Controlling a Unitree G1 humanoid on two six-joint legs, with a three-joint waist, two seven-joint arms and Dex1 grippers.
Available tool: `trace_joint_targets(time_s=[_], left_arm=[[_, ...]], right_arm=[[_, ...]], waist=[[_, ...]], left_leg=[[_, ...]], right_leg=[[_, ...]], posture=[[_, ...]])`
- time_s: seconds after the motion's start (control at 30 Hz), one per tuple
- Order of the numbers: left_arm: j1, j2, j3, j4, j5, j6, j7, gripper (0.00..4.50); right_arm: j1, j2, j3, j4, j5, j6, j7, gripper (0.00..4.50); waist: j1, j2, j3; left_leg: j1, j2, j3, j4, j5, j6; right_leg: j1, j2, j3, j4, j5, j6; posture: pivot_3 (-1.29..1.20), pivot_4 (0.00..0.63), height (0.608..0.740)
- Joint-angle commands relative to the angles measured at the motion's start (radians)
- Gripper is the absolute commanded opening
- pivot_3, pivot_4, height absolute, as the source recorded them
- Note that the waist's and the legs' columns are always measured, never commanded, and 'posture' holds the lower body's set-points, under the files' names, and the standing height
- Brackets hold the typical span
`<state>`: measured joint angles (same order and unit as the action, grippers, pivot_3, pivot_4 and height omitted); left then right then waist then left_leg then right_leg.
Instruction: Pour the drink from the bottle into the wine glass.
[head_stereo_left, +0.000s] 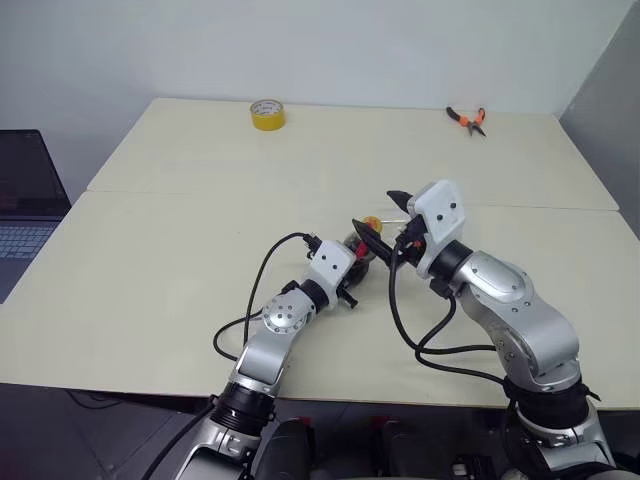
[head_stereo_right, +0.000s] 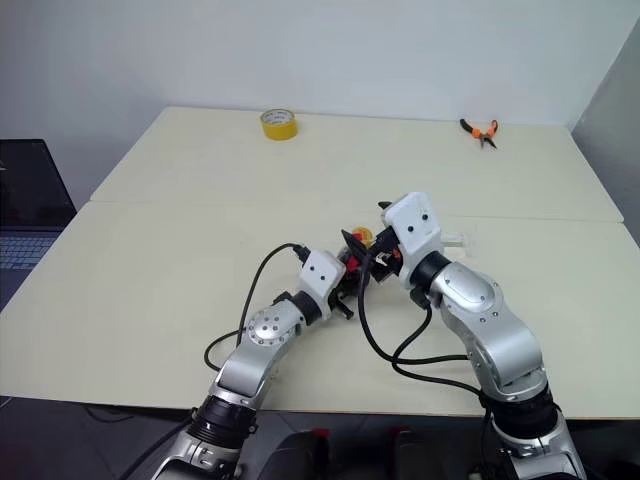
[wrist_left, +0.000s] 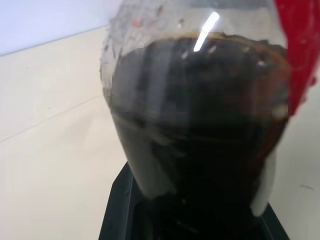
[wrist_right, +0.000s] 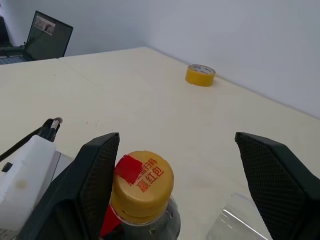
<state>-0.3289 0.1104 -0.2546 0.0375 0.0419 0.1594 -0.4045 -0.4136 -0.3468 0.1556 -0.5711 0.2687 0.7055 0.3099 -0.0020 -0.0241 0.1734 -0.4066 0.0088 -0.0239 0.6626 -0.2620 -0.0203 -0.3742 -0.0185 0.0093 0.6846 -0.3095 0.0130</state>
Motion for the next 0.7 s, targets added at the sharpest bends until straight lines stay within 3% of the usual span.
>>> trace_joint_targets(time_s=[0.03,0.7], left_arm=[[-0.015,-0.008,0.0,-0.043,-0.006,-0.042,0.001,0.75],[-0.017,-0.002,0.0,-0.034,-0.01,-0.048,-0.005,0.74]], right_arm=[[0.018,-0.023,-0.056,-0.035,0.0,0.0,0.005,3.95],[0.184,-0.162,-0.272,-0.203,0.311,0.159,0.156,3.95]], waist=[[0.0,0.0,0.0],[-0.001,0.0,0.0]], left_leg=[[0.0,0.0,0.0,0.0,0.0,0.0],[0.0,0.0,0.0,0.0,0.0,0.0]], right_leg=[[0.0,0.0,0.0,0.0,0.0,0.0],[0.0,0.0,0.0,0.0,0.0,0.0]], posture=[[0.0,0.15,0.74],[0.0,0.15,0.74]])
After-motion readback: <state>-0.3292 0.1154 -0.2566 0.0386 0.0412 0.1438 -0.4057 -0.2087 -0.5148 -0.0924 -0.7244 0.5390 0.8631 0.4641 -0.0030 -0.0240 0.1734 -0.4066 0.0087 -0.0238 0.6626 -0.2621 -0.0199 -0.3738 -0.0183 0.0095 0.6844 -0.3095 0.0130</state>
